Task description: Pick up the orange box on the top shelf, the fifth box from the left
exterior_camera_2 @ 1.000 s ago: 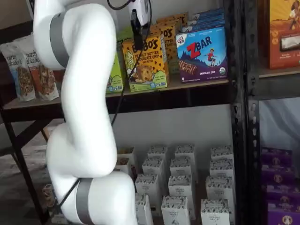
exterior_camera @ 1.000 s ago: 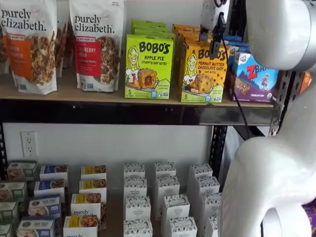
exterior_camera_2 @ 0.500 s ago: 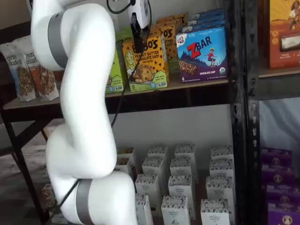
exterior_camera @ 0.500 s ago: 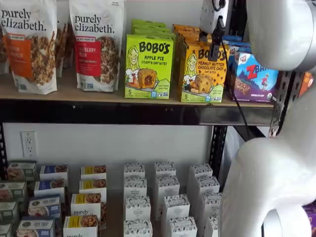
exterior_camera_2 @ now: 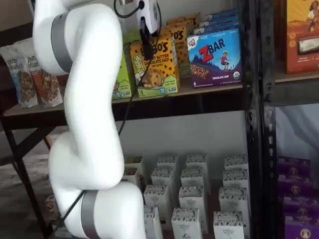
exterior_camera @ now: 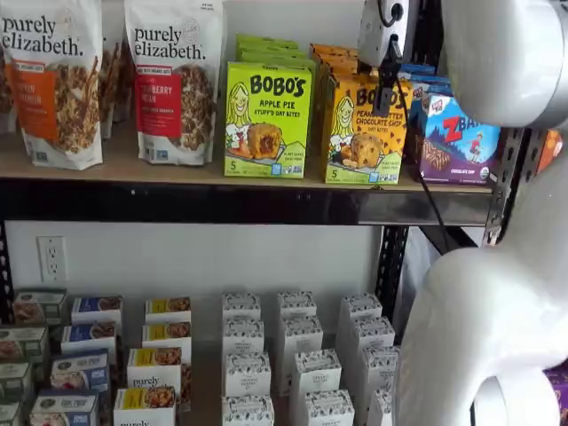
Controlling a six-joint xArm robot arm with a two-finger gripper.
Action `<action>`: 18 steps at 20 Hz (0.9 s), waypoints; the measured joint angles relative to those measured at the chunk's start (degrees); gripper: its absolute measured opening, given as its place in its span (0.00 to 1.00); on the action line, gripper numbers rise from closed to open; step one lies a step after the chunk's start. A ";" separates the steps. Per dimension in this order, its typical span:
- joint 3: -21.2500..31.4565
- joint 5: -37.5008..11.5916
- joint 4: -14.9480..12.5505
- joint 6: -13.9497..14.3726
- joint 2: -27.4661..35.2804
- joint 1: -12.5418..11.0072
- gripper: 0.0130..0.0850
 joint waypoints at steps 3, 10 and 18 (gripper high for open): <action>-0.08 0.01 0.27 -0.16 0.06 -0.22 0.78; -0.29 -0.08 0.36 -0.24 0.07 -0.32 0.61; 0.39 -1.41 -0.16 -0.06 -0.37 0.00 0.61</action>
